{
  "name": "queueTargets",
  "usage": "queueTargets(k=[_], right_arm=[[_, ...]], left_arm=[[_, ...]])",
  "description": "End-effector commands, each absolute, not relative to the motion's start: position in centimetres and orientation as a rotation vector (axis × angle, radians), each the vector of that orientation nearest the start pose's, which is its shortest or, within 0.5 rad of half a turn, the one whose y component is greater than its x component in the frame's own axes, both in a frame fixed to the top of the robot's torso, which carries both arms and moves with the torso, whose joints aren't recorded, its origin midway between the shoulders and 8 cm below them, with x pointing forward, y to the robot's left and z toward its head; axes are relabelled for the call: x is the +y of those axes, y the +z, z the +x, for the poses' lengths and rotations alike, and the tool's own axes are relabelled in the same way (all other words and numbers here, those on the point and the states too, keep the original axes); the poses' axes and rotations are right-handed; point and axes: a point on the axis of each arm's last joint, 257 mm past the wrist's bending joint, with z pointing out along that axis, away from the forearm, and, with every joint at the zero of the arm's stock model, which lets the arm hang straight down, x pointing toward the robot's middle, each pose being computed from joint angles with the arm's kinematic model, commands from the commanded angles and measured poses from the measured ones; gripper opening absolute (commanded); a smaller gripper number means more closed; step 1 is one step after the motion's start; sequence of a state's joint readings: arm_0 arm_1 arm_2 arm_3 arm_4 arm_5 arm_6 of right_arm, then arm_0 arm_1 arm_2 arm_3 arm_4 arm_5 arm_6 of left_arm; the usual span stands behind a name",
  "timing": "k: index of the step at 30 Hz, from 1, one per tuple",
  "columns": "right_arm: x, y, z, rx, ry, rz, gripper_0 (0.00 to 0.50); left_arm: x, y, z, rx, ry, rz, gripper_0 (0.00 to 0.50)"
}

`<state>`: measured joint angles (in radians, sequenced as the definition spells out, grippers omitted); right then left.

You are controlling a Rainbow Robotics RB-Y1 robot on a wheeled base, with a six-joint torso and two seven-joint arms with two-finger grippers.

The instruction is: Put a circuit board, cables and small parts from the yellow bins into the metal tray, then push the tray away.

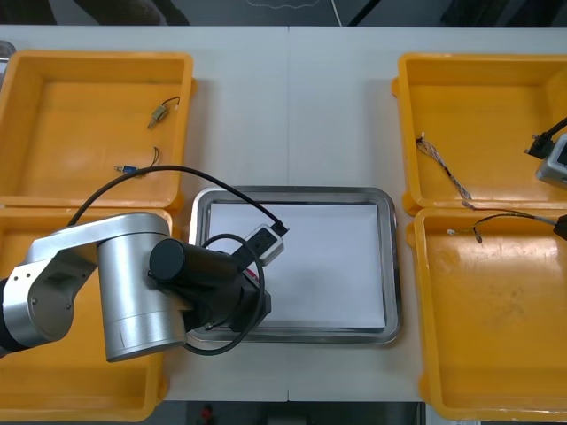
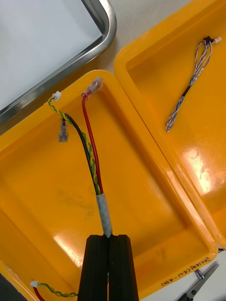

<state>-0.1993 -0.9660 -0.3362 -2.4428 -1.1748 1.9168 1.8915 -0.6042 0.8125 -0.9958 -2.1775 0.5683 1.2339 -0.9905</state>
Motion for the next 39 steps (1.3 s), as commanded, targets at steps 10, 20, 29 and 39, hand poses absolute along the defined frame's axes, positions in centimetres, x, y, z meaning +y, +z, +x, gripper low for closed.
queueTargets(k=[10,20,29,39], right_arm=[[-30.2,-9.2,34.0,2.29,-0.253,-1.26,0.0],[-27.1,-9.0,34.3,2.218,-0.24,-1.39,0.0],[-22.5,-10.1,34.1,2.122,-0.236,-1.62,0.0],[-16.0,-11.9,34.5,1.949,-0.266,-1.827,0.0]], left_arm=[[3.5,-25.7,37.1,2.365,-0.268,0.846,0.5],[6.5,-17.7,39.6,2.37,-0.222,0.682,0.5],[13.5,-12.3,42.7,2.418,-0.091,0.436,0.5],[20.6,-9.4,46.5,2.459,-0.055,0.093,0.5]])
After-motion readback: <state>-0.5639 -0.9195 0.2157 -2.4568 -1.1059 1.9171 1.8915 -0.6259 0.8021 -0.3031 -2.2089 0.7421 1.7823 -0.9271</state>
